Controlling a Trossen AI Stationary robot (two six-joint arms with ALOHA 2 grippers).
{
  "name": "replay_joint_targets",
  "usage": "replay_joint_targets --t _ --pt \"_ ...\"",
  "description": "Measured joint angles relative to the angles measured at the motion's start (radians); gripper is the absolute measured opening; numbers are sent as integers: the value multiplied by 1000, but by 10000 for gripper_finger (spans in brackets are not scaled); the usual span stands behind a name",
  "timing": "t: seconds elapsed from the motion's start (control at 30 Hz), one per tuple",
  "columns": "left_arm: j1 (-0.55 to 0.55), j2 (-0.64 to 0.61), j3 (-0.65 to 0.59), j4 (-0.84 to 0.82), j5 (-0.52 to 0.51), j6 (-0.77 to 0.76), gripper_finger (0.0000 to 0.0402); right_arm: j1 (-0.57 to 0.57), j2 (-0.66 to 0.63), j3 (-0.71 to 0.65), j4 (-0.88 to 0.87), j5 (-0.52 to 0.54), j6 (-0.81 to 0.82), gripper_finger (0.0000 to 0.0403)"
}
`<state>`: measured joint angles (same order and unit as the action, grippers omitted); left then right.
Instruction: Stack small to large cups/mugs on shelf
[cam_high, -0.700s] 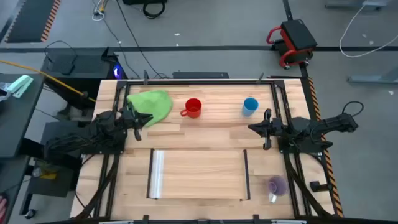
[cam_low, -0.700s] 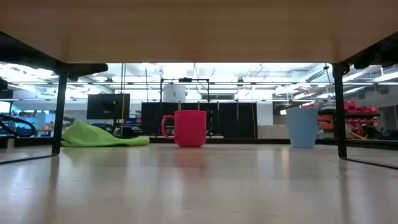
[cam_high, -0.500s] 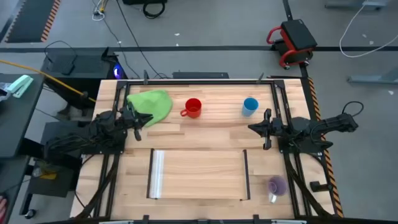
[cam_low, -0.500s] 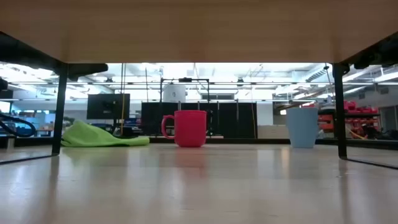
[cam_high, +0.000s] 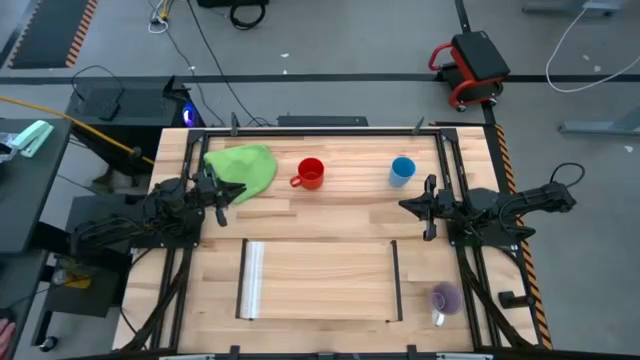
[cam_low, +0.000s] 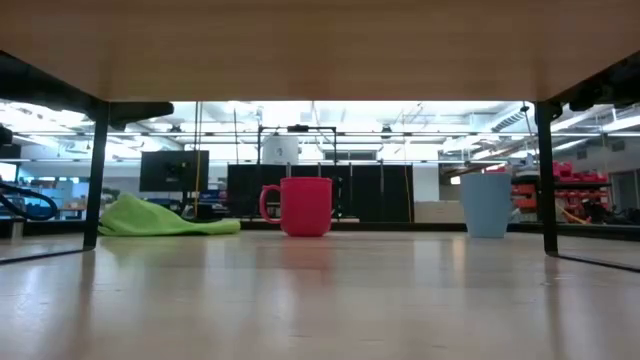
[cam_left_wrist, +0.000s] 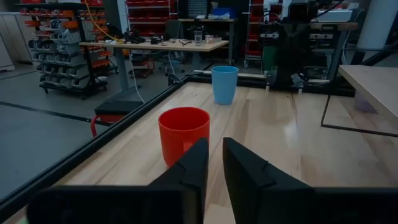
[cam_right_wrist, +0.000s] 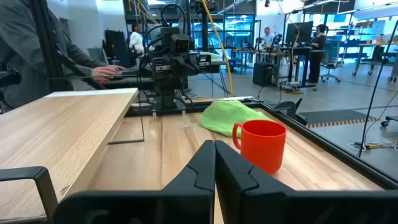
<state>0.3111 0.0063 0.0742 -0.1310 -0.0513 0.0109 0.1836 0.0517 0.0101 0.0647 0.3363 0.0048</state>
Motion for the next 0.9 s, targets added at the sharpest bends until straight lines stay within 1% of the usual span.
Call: replay_joint_targets --t 0.13,0.5,0.9 --pt "0 0 0 0 0 0 51 0 0 0 0 0 0 9" --pt "0 0 0 0 0 0 61 0 0 0 0 0 0 10" --pt "0 0 0 0 0 0 54 0 0 0 0 0 0 9"
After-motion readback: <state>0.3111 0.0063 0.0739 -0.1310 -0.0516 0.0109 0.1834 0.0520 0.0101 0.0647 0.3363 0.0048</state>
